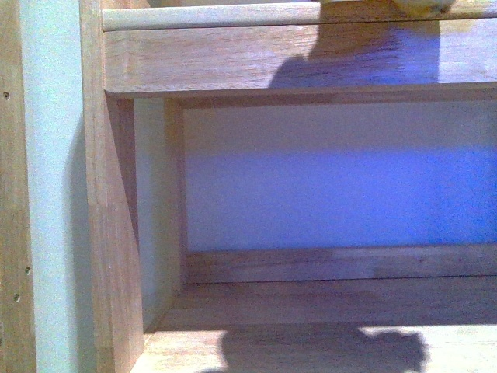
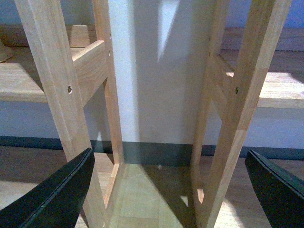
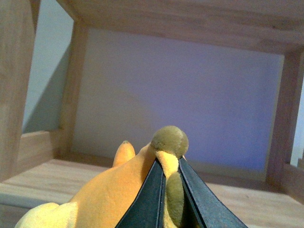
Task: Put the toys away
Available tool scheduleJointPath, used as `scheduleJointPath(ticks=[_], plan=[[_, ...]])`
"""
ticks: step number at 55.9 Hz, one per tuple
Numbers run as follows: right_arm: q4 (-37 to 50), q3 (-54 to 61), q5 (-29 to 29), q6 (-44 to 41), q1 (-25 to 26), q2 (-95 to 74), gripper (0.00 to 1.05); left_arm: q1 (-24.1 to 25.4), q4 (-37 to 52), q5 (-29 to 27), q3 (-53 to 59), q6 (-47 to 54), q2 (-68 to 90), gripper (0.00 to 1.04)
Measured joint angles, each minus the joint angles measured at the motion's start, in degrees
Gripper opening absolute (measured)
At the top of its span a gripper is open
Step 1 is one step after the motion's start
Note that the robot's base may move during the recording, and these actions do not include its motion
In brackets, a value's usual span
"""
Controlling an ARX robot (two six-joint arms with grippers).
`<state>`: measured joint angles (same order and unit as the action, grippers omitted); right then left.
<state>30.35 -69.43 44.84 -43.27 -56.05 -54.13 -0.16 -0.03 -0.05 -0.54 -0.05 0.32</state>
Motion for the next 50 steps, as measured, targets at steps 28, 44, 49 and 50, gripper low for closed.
scheduleJointPath(ticks=[28, 44, 49, 50], plan=[[-4.3, -8.0, -6.3, -2.1, 2.4, -3.4, 0.06, 0.0, 0.0, 0.0, 0.0, 0.0, 0.0, 0.98], [-12.9, -12.3, -20.5, 10.1, 20.6, -6.1, 0.06, 0.0, 0.0, 0.0, 0.0, 0.0, 0.0, 0.98], [-14.3, -13.9, -25.1, 14.5, 26.1, -8.0, 0.06, 0.0, 0.0, 0.0, 0.0, 0.0, 0.0, 0.98], [-14.6, -14.4, -25.7, 15.5, 27.1, -8.5, 0.06, 0.0, 0.0, 0.0, 0.0, 0.0, 0.0, 0.98]])
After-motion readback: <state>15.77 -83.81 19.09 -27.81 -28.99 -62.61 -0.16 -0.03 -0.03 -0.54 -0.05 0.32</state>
